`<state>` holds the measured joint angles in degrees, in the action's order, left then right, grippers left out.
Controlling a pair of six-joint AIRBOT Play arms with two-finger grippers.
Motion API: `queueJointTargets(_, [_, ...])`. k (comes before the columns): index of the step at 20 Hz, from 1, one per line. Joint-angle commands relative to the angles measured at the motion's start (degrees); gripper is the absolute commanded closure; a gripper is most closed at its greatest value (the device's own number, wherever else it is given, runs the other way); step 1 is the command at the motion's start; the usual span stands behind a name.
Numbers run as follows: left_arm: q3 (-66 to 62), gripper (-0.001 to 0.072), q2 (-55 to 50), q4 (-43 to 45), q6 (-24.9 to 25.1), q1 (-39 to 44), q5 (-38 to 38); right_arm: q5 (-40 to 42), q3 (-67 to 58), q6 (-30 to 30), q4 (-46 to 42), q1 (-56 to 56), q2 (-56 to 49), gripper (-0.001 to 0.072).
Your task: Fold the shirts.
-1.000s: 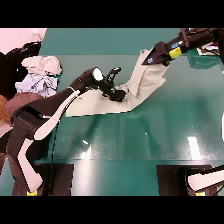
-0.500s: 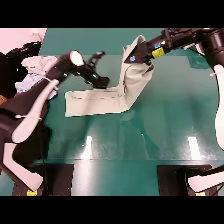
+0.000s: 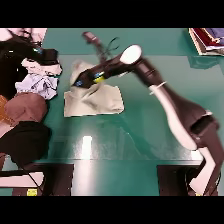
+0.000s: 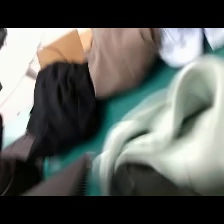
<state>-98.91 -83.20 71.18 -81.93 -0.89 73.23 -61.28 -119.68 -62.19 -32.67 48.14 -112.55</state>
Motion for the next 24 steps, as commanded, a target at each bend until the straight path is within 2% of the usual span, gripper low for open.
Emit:
queueJointTargets(1, [-0.1, 0.0685, 4.2, 0.6, 0.0, -4.1, 1.5, 15.1, -1.5, 4.2, 1.7, 6.1, -5.8, 0.0207])
queueJointTargets(2, [-0.1, 0.0685, 4.7, 0.8, 0.1, -4.2, 2.4, 15.1, 1.0, 4.2, 1.3, 5.4, -4.3, 0.0169])
queueJointTargets(5, [-0.1, 0.0685, 4.9, 1.1, 0.0, -4.2, 4.2, 9.9, 8.5, 3.0, -3.2, -0.5, 2.8, 0.0179])
queueJointTargets(11, [1.8, 0.0681, 4.9, 0.0, -0.2, -4.2, 9.8, -4.0, 22.9, -9.4, -17.3, -17.4, 14.0, 0.0179])
queueJointTargets(12, [3.5, 0.0472, 4.9, -0.2, -0.2, -4.2, 11.0, -4.9, 25.4, -9.6, -16.8, -19.7, 14.8, 0.0179])
queueJointTargets(13, [6.0, 0.0181, 4.9, -0.8, -0.2, -4.2, 11.5, -5.6, 27.7, -9.8, -16.4, -21.9, 15.4, 0.0179])
queueJointTargets(14, [9.3, 0.0103, 4.9, -1.7, -0.1, -4.2, 11.3, -6.0, 29.9, -9.8, -16.4, -23.4, 16.1, 0.0179])
queueJointTargets(17, [22.0, 0.0103, 4.9, -4.3, 1.2, -4.2, 5.9, -6.0, 35.8, -9.8, -16.4, -26.4, 18.1, 0.0179])
queueJointTargets(20, [33.4, 0.0104, 3.6, -10.7, 8.5, -4.2, -2.0, -5.9, 39.7, -9.8, -16.5, -26.7, 20.2, 0.0179])
queueJointTargets(23, [35.7, 0.0104, -0.2, -13.9, 10.4, -4.2, -3.8, -6.0, 41.3, -9.8, -16.4, -26.5, 21.5, 0.0179])
queueJointTargets(24, [35.7, 0.0149, -0.9, -14.5, 10.5, -4.2, -4.5, -6.0, 41.9, -9.8, -16.4, -26.5, 22.0, 0.018])
